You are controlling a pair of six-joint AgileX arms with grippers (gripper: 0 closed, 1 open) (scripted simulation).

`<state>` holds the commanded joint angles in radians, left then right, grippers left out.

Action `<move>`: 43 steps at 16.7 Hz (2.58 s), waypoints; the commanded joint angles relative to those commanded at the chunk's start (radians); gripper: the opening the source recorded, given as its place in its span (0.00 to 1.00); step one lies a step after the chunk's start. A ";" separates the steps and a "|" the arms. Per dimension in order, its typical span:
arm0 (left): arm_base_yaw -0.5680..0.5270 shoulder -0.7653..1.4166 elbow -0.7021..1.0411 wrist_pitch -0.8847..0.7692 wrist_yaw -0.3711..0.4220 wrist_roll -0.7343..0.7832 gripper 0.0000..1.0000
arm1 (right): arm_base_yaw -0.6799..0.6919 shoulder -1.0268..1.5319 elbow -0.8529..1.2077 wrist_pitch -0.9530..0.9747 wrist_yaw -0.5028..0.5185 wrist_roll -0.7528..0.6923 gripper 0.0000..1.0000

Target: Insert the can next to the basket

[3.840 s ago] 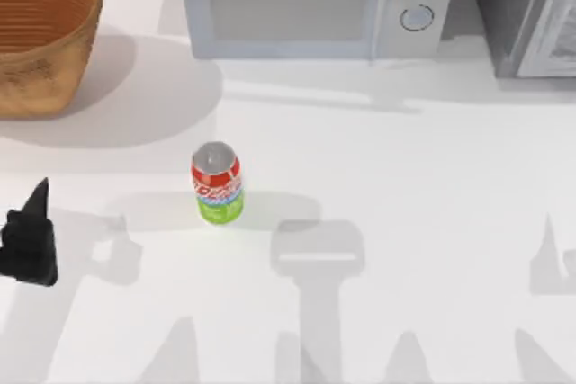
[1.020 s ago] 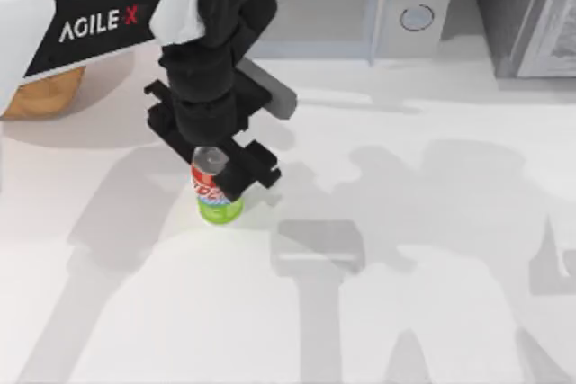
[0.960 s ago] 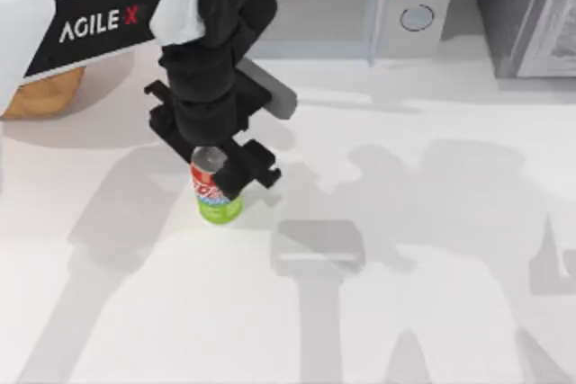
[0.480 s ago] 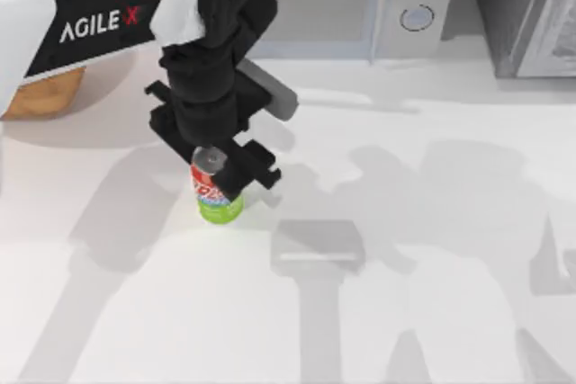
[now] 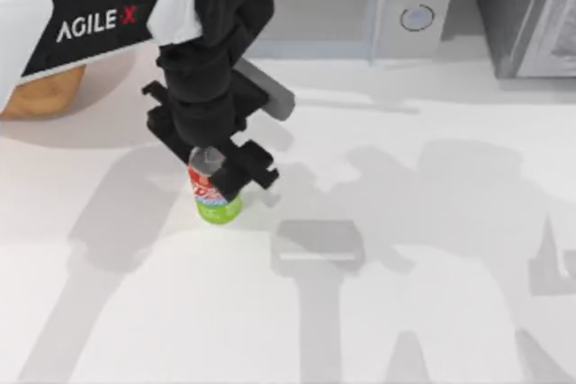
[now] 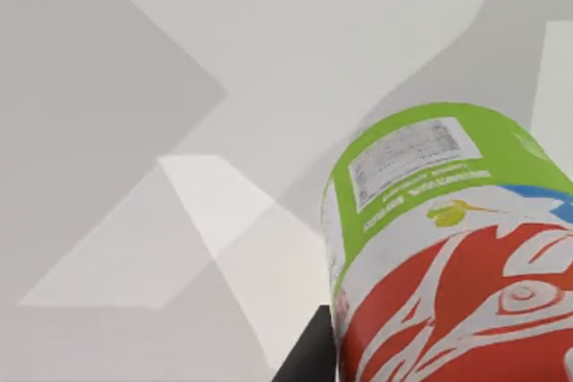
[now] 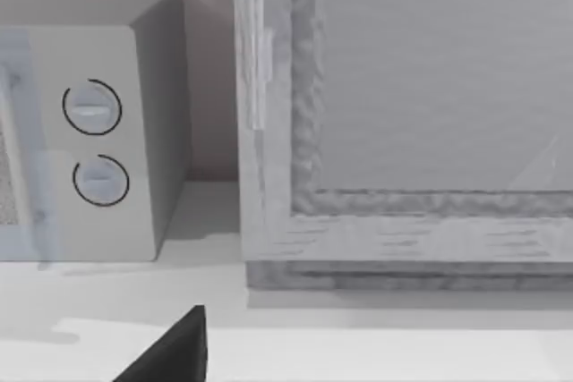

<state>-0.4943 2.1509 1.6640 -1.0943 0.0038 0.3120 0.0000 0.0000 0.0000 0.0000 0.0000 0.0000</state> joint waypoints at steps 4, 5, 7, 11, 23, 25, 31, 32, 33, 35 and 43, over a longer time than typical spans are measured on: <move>0.116 -0.013 -0.053 -0.051 -0.011 0.016 0.00 | 0.000 0.000 0.000 0.000 0.000 0.000 1.00; 0.162 -0.016 -0.073 -0.069 -0.015 0.019 0.00 | 0.000 0.000 0.000 0.000 0.000 0.000 1.00; 0.267 -0.024 -0.117 -0.103 -0.026 0.021 0.00 | 0.000 0.000 0.000 0.000 0.000 0.000 1.00; 0.499 -0.058 -0.197 -0.137 -0.045 0.014 0.00 | 0.000 0.000 0.000 0.000 0.000 0.000 1.00; 0.771 -0.158 -0.159 0.013 -0.001 -0.008 0.00 | 0.000 0.000 0.000 0.000 0.000 0.000 1.00; 0.770 -0.154 -0.161 0.011 -0.003 -0.003 0.00 | 0.000 0.000 0.000 0.000 0.000 0.000 1.00; 0.890 -0.168 -0.169 0.034 0.014 0.068 0.00 | 0.000 0.000 0.000 0.000 0.000 0.000 1.00; 0.892 -0.163 -0.170 0.043 0.012 0.067 0.00 | 0.000 0.000 0.000 0.000 0.000 0.000 1.00; 0.883 -0.158 -0.171 0.049 0.008 0.060 0.00 | 0.000 0.000 0.000 0.000 0.000 0.000 1.00; 0.838 -0.151 -0.176 0.053 0.002 0.033 0.00 | 0.000 0.000 0.000 0.000 0.000 0.000 1.00; 0.772 -0.150 -0.180 0.042 -0.001 -0.008 0.08 | 0.000 0.000 0.000 0.000 0.000 0.000 1.00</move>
<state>0.2774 2.0010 1.4843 -1.0518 0.0025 0.3041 0.0000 0.0000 0.0000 0.0000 0.0000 0.0000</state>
